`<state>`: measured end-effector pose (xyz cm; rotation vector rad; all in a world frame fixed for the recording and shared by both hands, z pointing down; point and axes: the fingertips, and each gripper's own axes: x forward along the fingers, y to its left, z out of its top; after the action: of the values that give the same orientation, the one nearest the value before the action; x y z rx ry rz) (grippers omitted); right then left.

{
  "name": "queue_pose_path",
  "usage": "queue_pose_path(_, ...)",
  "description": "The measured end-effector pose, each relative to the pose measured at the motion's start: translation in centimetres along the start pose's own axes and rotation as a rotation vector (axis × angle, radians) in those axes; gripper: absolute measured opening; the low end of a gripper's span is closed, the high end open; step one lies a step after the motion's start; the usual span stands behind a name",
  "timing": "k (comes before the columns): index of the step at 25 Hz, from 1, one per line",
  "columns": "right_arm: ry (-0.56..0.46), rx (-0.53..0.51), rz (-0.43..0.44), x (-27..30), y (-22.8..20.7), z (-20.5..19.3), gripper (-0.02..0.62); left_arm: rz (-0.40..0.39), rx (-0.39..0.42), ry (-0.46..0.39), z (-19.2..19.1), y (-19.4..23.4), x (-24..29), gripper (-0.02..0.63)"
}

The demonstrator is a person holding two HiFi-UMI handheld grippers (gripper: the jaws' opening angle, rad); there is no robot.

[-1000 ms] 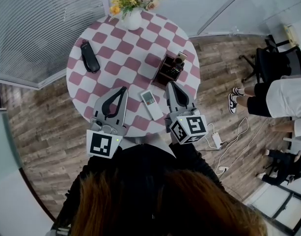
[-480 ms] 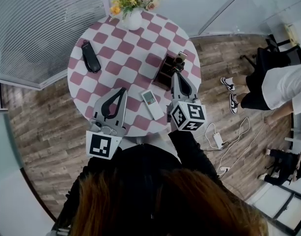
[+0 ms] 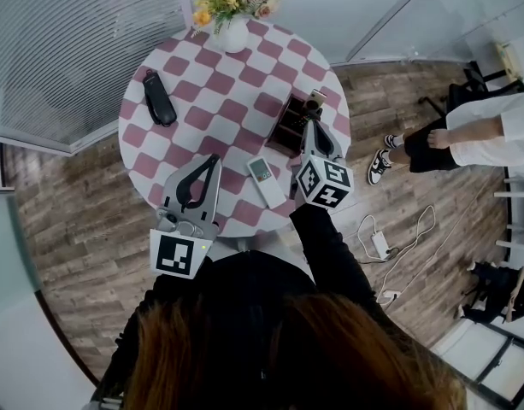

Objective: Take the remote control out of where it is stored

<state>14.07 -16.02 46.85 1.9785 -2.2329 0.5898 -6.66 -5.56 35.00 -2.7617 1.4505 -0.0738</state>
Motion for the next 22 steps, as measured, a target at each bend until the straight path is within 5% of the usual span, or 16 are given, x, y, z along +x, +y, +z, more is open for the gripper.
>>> queue_pose_path(13, 0.124, 0.105, -0.150, 3.2, -3.5, -5.8, 0.028, 0.015, 0.007, 0.010, -0.1, 0.3, -0.6, 0.009)
queue_pose_path(18, 0.177, 0.154, -0.209, 4.7, -4.2, -7.5, 0.214, 0.020, 0.005, 0.008, -0.1, 0.5, -0.6, 0.009)
queue_pose_path(22, 0.199, 0.166, -0.229, 5.7, -4.3, -8.0, 0.249, 0.027, 0.006, 0.015, -0.3, 0.6, -0.8, 0.009)
